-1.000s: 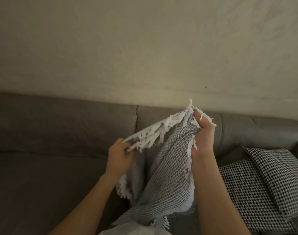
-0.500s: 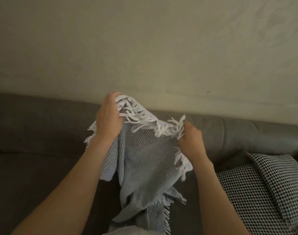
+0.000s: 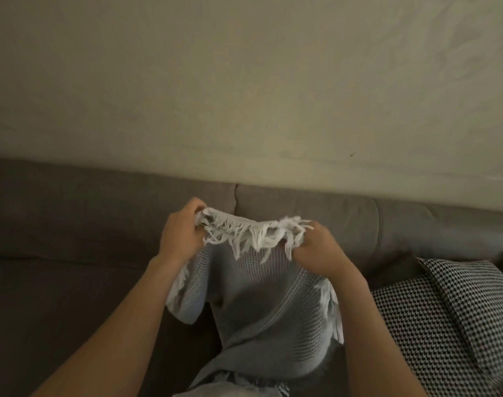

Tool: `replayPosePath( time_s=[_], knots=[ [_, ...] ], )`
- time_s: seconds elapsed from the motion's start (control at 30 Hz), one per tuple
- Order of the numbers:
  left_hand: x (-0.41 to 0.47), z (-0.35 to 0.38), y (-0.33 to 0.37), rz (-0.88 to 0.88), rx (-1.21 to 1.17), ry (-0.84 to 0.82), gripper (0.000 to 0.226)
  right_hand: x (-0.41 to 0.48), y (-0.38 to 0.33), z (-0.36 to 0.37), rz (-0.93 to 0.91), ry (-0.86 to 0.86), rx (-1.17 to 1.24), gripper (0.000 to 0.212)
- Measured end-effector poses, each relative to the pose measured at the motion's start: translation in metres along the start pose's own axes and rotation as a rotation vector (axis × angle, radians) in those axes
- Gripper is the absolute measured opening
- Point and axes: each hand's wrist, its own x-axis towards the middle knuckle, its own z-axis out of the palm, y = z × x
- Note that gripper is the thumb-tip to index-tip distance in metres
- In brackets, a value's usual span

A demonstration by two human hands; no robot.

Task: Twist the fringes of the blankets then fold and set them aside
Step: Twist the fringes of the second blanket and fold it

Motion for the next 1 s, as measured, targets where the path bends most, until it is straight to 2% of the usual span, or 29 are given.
replayPosePath(
  time_s=[0.07,0.17,0.27,0.33,0.4,0.47,0.5,0.63,0.8,0.87,0.93,1.0],
  knots=[
    [-0.003,0.004,0.002,0.070,0.000,-0.103,0.020,0.002,-0.012,0.001,0.043,0.147,0.067,0.008],
    [-0.010,0.013,0.015,0.070,-0.194,-0.242,0.012,0.004,-0.028,0.002,0.026,0.208,0.214,0.009],
    [-0.022,0.019,0.009,-0.039,-0.418,-0.205,0.019,0.008,-0.025,0.005,0.075,0.232,0.303,0.009],
    [-0.033,0.021,0.009,-0.020,-0.438,-0.115,0.017,0.008,-0.024,0.005,0.152,0.267,0.321,0.009],
    [-0.042,0.021,0.016,0.025,-0.442,-0.099,0.010,0.008,-0.027,0.008,0.185,0.286,0.361,0.015],
    [-0.045,0.018,0.025,0.018,-0.458,-0.159,0.028,0.008,-0.034,0.010,0.153,0.290,0.385,0.009],
    [-0.042,0.016,0.029,0.027,-0.454,-0.169,0.030,0.010,-0.035,0.011,0.133,0.287,0.383,0.008],
    [-0.027,0.000,0.054,0.094,-0.451,-0.202,0.010,0.015,-0.038,0.014,0.053,0.223,0.299,0.010],
    [-0.020,-0.005,0.084,0.232,-0.464,-0.337,0.052,0.017,-0.038,0.018,0.032,0.252,0.157,0.017],
    [-0.020,0.002,0.082,0.190,-0.442,-0.295,0.049,0.016,-0.038,0.016,0.006,0.287,0.102,0.023],
    [-0.017,0.002,0.078,0.111,-0.412,-0.200,0.029,0.014,-0.033,0.013,-0.010,0.290,0.048,0.028],
    [-0.011,-0.003,0.077,0.101,-0.363,-0.053,0.020,0.011,-0.026,0.013,0.086,0.206,-0.004,0.036]
  ],
)
